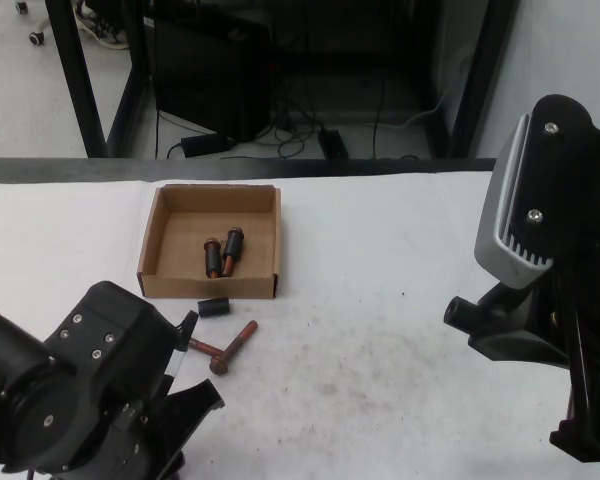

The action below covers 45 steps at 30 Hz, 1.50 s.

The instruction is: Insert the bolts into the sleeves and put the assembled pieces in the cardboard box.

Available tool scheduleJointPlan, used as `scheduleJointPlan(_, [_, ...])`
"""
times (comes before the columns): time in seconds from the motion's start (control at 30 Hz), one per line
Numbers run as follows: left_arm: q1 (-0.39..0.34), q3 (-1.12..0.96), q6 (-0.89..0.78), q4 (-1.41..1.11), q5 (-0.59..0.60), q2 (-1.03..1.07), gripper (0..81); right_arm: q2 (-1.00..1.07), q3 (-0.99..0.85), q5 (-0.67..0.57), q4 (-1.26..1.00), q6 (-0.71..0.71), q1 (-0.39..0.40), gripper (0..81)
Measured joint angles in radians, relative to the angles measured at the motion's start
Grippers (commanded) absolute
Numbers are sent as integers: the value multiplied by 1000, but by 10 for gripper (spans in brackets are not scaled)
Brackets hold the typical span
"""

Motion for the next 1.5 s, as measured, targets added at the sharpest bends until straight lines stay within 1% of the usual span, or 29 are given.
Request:
scheduleJointPlan(0.33, [0,2,0,-35,17,0,258,0,0,0,0,0,0,0])
scheduleJointPlan(0.6, [0,2,96,-42,11,0,258,0,0,0,-1,0,0,0])
scheduleJointPlan(0.83, [0,2,100,-47,37,49,258,0,0,0,-1,0,0,0])
scheduleJointPlan(1.03, [0,-8,137,-58,48,77,254,0,0,0,-3,0,0,0])
scheduleJointPlan(1.07, [0,-8,145,-60,57,80,239,0,0,0,-3,0,0,0])
scheduleJointPlan(1.1, [0,-8,151,-64,57,79,207,0,0,0,-3,0,0,0])
scheduleJointPlan(1.17, [0,-8,161,-63,57,79,118,0,0,0,-3,0,0,0])
scheduleJointPlan(1.2, [0,-8,169,-63,57,81,50,0,0,0,-3,0,0,0])
scheduleJointPlan(1.23, [0,-8,169,-63,57,82,3,0,0,0,-3,0,0,0])
scheduleJointPlan(1.33, [0,-8,205,-75,69,82,8,0,0,0,-3,0,0,0])
scheduleJointPlan(1.5, [0,-13,210,-100,113,86,8,0,0,0,-3,0,0,0])
